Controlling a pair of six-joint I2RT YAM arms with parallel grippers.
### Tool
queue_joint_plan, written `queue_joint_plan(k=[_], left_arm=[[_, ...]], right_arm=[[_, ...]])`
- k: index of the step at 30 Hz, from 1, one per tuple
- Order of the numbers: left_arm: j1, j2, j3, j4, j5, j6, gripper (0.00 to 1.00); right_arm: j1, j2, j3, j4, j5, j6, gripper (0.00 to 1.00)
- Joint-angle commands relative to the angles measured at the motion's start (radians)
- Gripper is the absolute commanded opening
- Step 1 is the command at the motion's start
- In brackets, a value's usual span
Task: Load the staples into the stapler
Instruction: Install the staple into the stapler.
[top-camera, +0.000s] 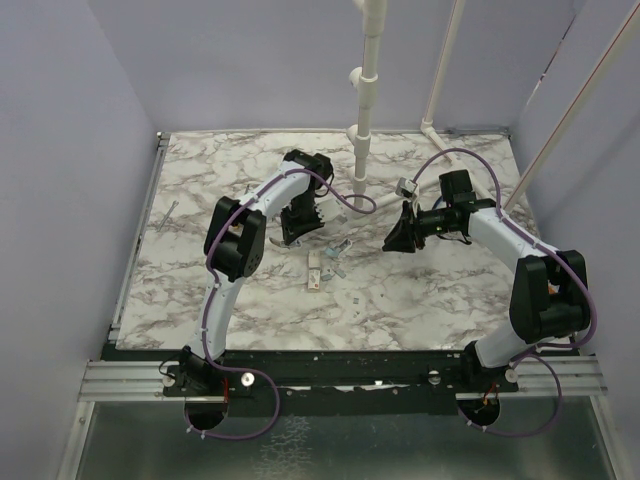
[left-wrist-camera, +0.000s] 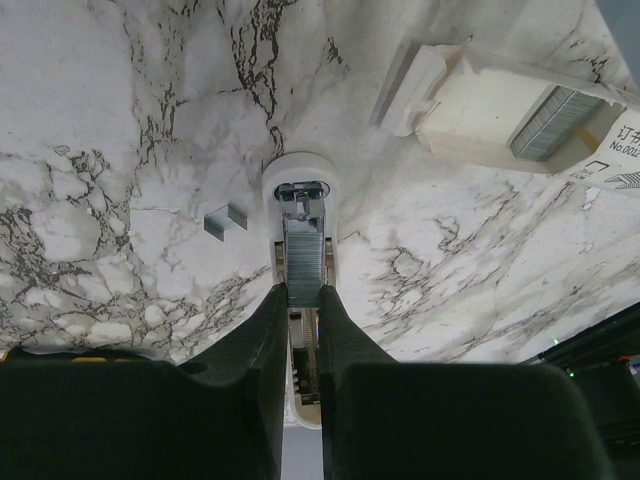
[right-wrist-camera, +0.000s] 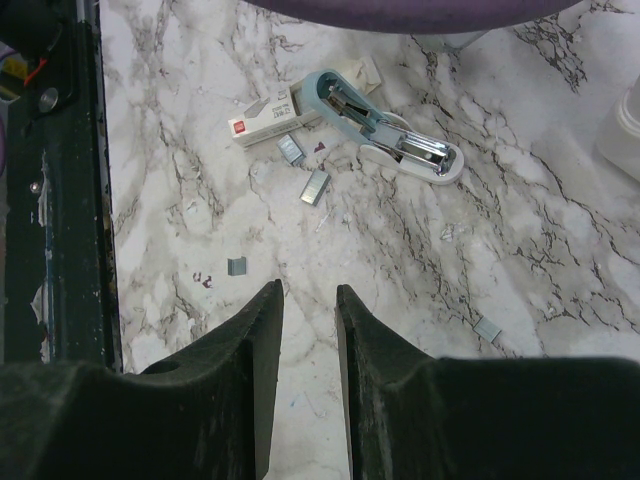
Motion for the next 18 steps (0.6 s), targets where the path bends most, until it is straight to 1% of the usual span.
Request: queue_joint_plan(k=[1, 18], left_arm=[[-0.01, 0.014, 0.002, -0.016, -0.013, 0.013, 0.0], [-0.013, 0.024, 0.025, -0.013, -0.02, 0.015, 0.0]], right_arm=[[0.001, 0.014, 0.023, -0.029, -0.011, -0.014, 0.32], [0.001, 0.016, 0.027, -0.03, -0.013, -0.014, 0.32]])
